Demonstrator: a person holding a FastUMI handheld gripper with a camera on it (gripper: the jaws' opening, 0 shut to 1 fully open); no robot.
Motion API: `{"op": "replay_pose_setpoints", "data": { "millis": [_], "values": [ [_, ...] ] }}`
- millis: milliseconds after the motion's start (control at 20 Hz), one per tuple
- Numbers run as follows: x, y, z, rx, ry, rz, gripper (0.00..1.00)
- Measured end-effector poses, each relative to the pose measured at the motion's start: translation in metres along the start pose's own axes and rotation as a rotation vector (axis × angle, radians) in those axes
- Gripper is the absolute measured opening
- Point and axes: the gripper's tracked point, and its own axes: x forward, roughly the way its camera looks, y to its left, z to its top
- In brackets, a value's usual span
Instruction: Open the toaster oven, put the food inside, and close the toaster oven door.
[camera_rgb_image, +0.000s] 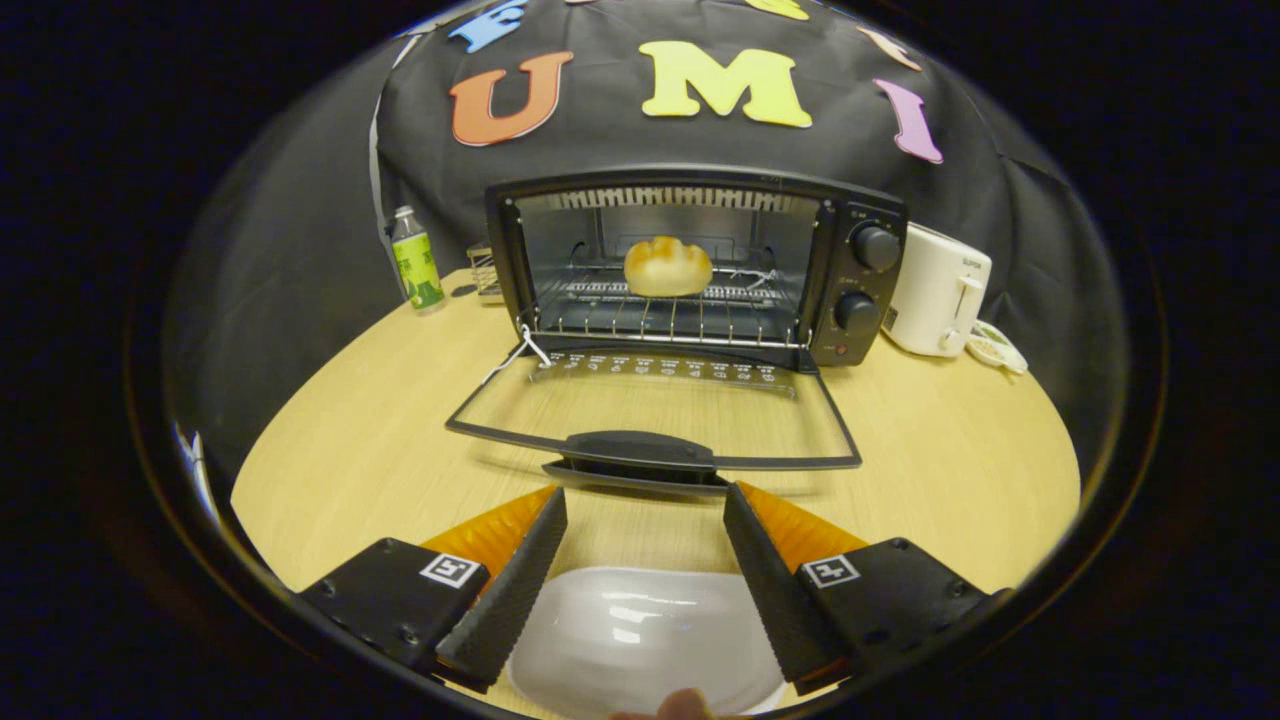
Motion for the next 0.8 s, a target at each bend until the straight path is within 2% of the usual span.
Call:
{"op": "replay_pose_setpoints", "data": {
  "millis": [200, 400, 800],
  "values": [
    [0.006, -0.001, 0.003, 0.055, 0.028, -0.015, 1.00],
    [0.007, -0.002, 0.011, 0.050, 0.027, -0.037, 1.00],
    [-0.003, -0.002, 0.022, 0.052, -0.055, -0.053, 1.00]
  ]
}}
